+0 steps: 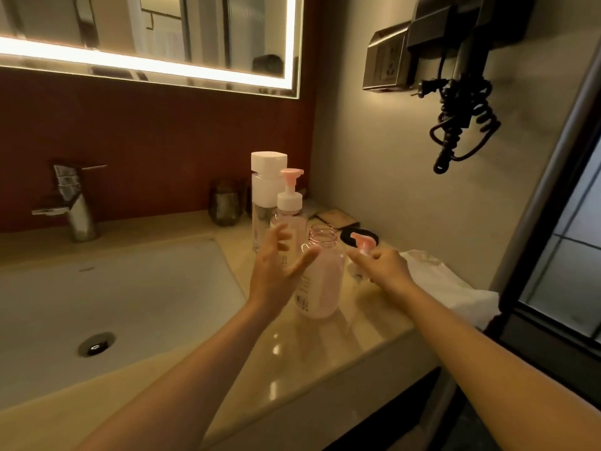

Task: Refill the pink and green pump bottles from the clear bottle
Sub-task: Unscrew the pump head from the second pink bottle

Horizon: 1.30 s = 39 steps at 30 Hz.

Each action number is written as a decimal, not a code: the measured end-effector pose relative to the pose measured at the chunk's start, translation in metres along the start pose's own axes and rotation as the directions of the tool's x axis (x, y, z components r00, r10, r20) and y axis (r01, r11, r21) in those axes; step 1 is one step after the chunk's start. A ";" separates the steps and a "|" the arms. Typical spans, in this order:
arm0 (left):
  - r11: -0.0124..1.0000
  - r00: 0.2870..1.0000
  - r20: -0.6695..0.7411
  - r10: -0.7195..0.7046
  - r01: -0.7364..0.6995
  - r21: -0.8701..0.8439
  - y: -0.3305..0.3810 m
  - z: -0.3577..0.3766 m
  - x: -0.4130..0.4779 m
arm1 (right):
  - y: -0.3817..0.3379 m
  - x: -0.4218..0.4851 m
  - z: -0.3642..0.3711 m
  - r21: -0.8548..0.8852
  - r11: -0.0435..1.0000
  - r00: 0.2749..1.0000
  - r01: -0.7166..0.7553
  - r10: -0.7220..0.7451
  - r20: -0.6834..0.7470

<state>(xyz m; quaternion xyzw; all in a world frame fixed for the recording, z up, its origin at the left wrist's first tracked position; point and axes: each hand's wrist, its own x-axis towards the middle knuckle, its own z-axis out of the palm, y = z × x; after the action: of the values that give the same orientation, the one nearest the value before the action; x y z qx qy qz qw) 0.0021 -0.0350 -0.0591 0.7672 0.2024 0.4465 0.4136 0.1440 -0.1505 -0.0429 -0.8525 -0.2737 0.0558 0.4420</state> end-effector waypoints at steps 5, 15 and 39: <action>0.986 0.976 -0.179 -0.127 0.143 0.081 -0.033 -0.016 0.028 | 0.001 0.001 0.015 -0.053 0.999 1.000 -0.003 0.003 0.007; 0.960 0.958 -0.137 -0.250 0.264 0.091 -0.044 0.013 0.068 | -0.010 -0.001 0.019 -0.196 0.979 0.998 0.055 -0.052 0.020; 0.975 0.992 -0.017 -0.122 0.123 0.182 -0.007 -0.048 -0.020 | -0.079 -0.081 0.001 0.302 0.852 0.858 0.428 -0.278 -0.432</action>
<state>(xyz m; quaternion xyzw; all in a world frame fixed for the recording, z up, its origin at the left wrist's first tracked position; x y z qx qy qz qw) -0.0495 -0.0228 -0.0628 0.7867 0.2908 0.4018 0.3675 0.0429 -0.1554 0.0065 -0.6761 -0.3228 -0.1380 0.6478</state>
